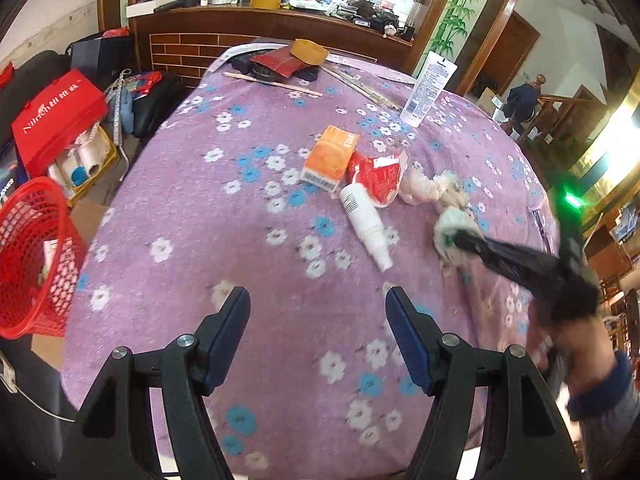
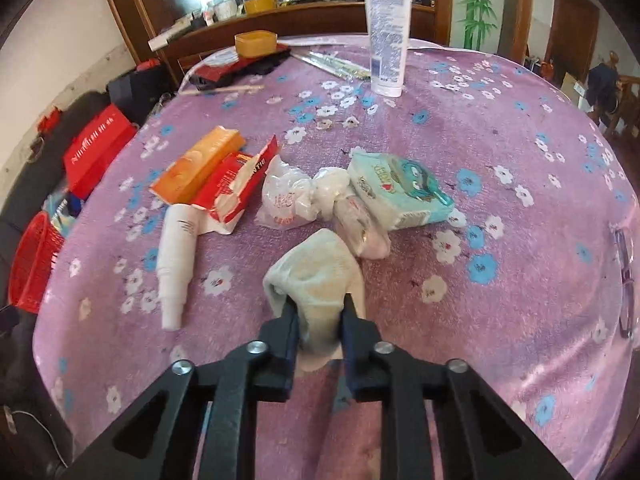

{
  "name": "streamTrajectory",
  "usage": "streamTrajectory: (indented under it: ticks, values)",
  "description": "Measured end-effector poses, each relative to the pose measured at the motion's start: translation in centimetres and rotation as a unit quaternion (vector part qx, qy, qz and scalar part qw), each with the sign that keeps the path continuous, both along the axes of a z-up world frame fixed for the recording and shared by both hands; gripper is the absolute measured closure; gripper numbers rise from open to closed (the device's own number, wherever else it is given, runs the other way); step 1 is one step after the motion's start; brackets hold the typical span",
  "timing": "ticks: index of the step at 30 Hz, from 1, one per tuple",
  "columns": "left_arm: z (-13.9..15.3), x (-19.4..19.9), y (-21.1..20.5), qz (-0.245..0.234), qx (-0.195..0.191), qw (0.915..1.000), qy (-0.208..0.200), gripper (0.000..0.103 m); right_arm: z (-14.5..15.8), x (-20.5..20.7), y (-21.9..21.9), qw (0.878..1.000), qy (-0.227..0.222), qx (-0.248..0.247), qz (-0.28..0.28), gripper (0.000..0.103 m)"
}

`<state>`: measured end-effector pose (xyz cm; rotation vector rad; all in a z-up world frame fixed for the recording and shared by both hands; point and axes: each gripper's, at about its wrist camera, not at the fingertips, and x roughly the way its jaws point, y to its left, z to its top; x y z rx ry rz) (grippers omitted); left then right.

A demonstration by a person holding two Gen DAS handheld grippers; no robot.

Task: Collect trash
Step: 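Grasp the white cloth with the right gripper while the left gripper grasps the white spray bottle, then carry the white cloth and spray bottle toward the red wastebasket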

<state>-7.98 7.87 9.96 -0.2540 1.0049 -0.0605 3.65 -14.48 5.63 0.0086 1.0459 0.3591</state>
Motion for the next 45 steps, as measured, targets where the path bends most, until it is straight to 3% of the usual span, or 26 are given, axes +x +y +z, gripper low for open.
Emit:
streamTrajectory:
  ticks: [8,15,16,17,19,25,30,36,45]
  values:
    - [-3.2,7.5,-3.3,0.01,-0.024,0.9992,0.032,0.035,3.3,-6.3,-2.0,0.999,-0.02,0.033,0.0,0.085]
    - [-6.6,12.5,-5.6,0.014,-0.003,0.9975,0.069,0.051,5.1,-8.5,-4.5,0.999,-0.049,0.019,-0.012,0.085]
    - [-7.0,12.8,-5.8,0.012,-0.004,0.9973,0.073,0.055,5.2,-8.5,-5.0,0.999,-0.048,0.018,-0.016,0.085]
    - [-7.5,13.1,-6.1,0.009,-0.01,0.9969,0.078,0.065,5.3,-8.5,-5.3,0.999,-0.047,0.018,-0.019,0.085]
    - [-8.1,13.4,-6.6,0.003,-0.007,0.9967,0.081,0.07,5.4,-8.6,-6.0,0.998,-0.047,0.019,-0.028,0.085]
    - [-7.6,11.6,-7.1,-0.01,0.023,0.9982,0.055,0.073,5.3,-8.4,-5.8,0.998,-0.043,0.023,-0.032,0.085]
    - [-5.6,6.8,-6.4,-0.022,0.048,0.9986,0.007,0.074,5.2,-8.1,-3.7,0.999,-0.045,0.021,-0.021,0.085]
    - [-3.3,1.8,-4.6,-0.009,0.068,0.9972,-0.029,0.074,5.0,-8.3,-0.7,0.999,-0.044,0.028,-0.005,0.085]
    - [-1.5,-1.6,-1.1,0.024,0.091,0.9943,-0.05,0.074,5.2,-9.3,4.6,0.997,-0.05,0.037,0.044,0.085]
